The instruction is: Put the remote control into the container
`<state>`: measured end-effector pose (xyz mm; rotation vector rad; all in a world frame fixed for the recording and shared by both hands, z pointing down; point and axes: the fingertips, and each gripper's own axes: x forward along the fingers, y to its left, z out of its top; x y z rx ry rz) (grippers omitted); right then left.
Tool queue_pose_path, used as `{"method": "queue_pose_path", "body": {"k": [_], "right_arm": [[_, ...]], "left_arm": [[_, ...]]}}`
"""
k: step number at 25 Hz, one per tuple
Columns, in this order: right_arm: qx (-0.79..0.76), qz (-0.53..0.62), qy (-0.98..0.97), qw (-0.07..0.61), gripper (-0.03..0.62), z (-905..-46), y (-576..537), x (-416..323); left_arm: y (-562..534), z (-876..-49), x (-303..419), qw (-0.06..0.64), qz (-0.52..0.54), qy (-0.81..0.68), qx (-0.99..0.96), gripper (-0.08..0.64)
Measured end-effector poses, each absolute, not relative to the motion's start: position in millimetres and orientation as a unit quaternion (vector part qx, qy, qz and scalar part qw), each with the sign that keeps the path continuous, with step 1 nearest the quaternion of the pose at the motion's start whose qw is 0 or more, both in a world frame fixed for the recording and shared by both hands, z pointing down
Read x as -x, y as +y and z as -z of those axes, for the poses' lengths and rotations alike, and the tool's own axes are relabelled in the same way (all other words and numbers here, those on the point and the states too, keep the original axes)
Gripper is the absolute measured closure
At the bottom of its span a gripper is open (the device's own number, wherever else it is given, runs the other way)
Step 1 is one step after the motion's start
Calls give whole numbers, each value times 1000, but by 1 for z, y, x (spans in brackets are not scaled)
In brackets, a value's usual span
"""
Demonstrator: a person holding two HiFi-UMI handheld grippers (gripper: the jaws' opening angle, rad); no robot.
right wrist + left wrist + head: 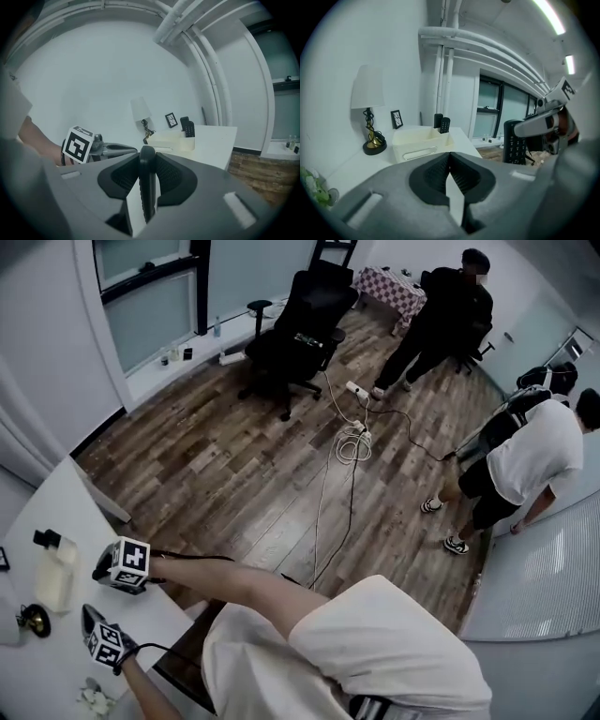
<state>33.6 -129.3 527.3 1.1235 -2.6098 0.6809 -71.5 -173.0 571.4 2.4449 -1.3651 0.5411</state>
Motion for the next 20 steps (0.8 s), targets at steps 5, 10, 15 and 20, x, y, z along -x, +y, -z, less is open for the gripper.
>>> {"method": "queue_pose_path", "body": {"k": [5,10,15,20], "right_arm": [[-384,-228,-887,118,491,-528,-144,-33],[-375,-233,-890,116,491,-526,-154,-27],[-355,-206,-900,148,491,-551,-167,-20],[-344,-208,-905,141,491,-518,-178,-34]], "left_arm": [[-182,-564,60,136,-193,-470,-851,555],[-178,-556,59,146,-185,-475,-848,554],[-195,-596,52,135,-175,-455,-863,554],[-176,-548,60,140,-197,-495,-834,555]]}}
